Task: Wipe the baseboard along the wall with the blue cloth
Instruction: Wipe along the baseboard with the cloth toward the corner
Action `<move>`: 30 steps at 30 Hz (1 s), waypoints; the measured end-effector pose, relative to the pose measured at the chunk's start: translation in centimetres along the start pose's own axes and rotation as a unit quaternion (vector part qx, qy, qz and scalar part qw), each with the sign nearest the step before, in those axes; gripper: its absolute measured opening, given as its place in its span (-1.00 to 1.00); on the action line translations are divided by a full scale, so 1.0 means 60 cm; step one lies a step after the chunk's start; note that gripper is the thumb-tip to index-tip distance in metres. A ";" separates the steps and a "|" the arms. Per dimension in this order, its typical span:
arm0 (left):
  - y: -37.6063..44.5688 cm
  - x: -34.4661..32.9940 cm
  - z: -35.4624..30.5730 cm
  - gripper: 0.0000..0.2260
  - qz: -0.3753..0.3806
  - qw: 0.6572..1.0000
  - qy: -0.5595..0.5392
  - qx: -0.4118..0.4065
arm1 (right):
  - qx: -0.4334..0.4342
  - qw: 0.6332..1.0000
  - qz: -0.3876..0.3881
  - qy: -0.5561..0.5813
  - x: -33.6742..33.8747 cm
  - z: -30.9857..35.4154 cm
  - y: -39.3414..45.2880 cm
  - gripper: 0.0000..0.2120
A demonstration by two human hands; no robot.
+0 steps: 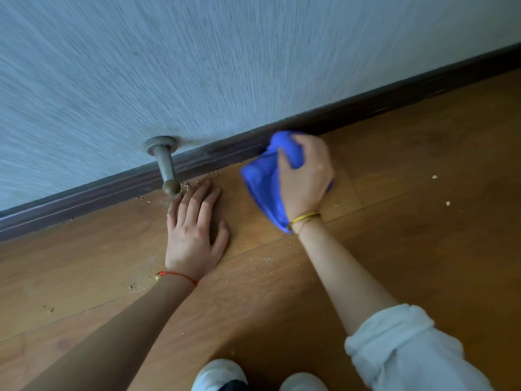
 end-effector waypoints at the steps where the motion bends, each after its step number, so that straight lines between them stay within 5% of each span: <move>1: 0.000 0.000 0.000 -0.51 0.001 1.000 0.000 0.003 | -0.026 0.999 -0.029 0.000 0.010 -0.013 0.018 -0.83; 5: 0.000 -0.001 -0.001 -0.51 0.004 1.000 -0.001 0.011 | -0.035 0.999 -0.033 0.003 0.003 -0.005 0.016 -0.80; 11: 0.000 -0.001 0.002 -0.50 0.004 1.000 -0.002 0.005 | 0.095 0.991 0.095 0.011 -0.019 0.016 -0.025 -0.78; 17: 0.000 0.000 0.000 -0.51 0.014 1.000 -0.002 0.015 | -0.011 1.000 -0.007 -0.015 0.009 -0.024 0.025 -0.79; 22: 0.001 -0.001 0.001 -0.50 0.015 1.000 -0.004 0.011 | 0.118 0.988 0.097 -0.003 -0.016 0.012 -0.016 -0.80; 27: 0.002 0.002 0.000 -0.51 0.012 1.000 -0.005 0.010 | -0.023 1.000 -0.015 -0.001 0.008 -0.026 0.024 -0.79; 30: 0.002 0.001 -0.002 -0.51 0.016 1.000 -0.005 0.012 | -0.003 1.000 -0.009 -0.006 0.001 -0.012 0.011 -0.79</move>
Point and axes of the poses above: each hand's wrist, its own y-axis towards the middle knuckle, its own x-axis out of the back of the hand, z = x × y, the point moved 2 cm from there along y, towards the middle knuckle, and after that the axes turned 1 degree about -x, right-handed, at the moved point
